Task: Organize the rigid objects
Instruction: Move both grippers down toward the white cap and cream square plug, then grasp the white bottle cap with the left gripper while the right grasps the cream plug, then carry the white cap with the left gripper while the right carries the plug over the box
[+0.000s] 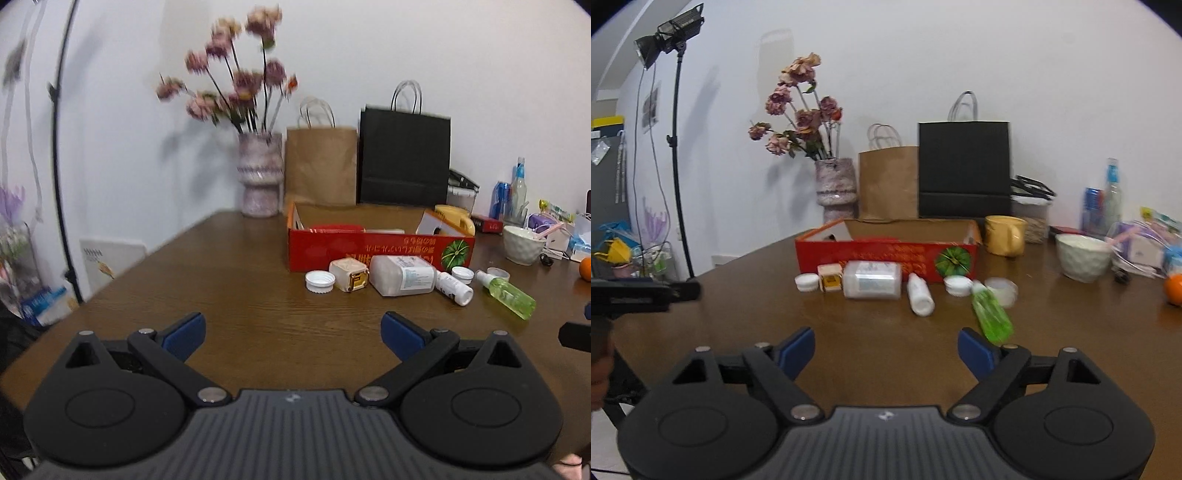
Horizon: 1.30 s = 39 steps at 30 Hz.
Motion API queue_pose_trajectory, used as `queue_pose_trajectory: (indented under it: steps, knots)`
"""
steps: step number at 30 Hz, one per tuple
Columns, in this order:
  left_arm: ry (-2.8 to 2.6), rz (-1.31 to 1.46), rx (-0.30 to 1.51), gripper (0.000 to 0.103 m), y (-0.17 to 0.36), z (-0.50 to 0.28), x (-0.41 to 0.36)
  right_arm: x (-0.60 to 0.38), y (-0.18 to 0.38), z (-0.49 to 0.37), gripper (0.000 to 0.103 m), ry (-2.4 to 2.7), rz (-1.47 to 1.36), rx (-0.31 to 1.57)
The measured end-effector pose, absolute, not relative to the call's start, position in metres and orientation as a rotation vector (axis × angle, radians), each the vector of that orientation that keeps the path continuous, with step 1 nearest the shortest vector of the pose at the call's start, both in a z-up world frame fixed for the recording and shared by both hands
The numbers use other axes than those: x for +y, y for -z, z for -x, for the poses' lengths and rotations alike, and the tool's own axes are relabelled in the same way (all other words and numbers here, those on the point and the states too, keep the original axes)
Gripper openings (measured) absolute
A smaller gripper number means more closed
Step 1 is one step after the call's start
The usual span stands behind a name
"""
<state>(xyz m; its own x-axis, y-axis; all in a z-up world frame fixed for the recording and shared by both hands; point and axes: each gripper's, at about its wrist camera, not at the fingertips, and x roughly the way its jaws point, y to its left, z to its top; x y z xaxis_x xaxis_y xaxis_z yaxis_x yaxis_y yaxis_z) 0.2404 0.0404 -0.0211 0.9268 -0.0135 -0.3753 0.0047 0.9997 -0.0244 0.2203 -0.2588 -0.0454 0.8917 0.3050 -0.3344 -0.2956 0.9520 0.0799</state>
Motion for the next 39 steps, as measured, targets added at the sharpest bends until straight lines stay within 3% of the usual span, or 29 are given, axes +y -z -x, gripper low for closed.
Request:
queue_pose_trajectory:
  steps: [6,9,14,19,25,29,33,39]
  knots:
    - [0.106,-0.036,0.461,0.093,0.024,-0.324,0.033,-0.228,0.033,-0.296,0.073,-0.409,0.01,0.388]
    - [0.154,-0.057,0.508,0.082,0.031,-0.361,0.028,-0.211,0.025,-0.339,0.063,-0.469,0.012,0.43]
    - [0.167,-0.023,0.586,0.068,0.046,-0.419,0.028,-0.173,0.017,-0.415,0.063,-0.555,0.067,0.502]
    - [0.217,-0.01,0.651,0.066,0.057,-0.459,0.027,-0.134,0.018,-0.477,0.062,-0.587,0.14,0.6]
    - [0.222,-0.01,0.661,0.041,0.068,-0.476,0.031,-0.109,0.036,-0.521,0.06,-0.587,0.175,0.699]
    - [0.236,0.026,0.662,0.04,0.066,-0.475,0.039,-0.101,0.049,-0.536,0.053,-0.621,0.192,0.773]
    - [0.203,0.048,0.652,0.04,0.064,-0.468,0.051,-0.096,0.056,-0.539,0.039,-0.615,0.2,0.793]
    - [0.144,0.052,0.591,0.04,0.047,-0.439,0.067,-0.09,0.05,-0.527,0.038,-0.578,0.233,0.743]
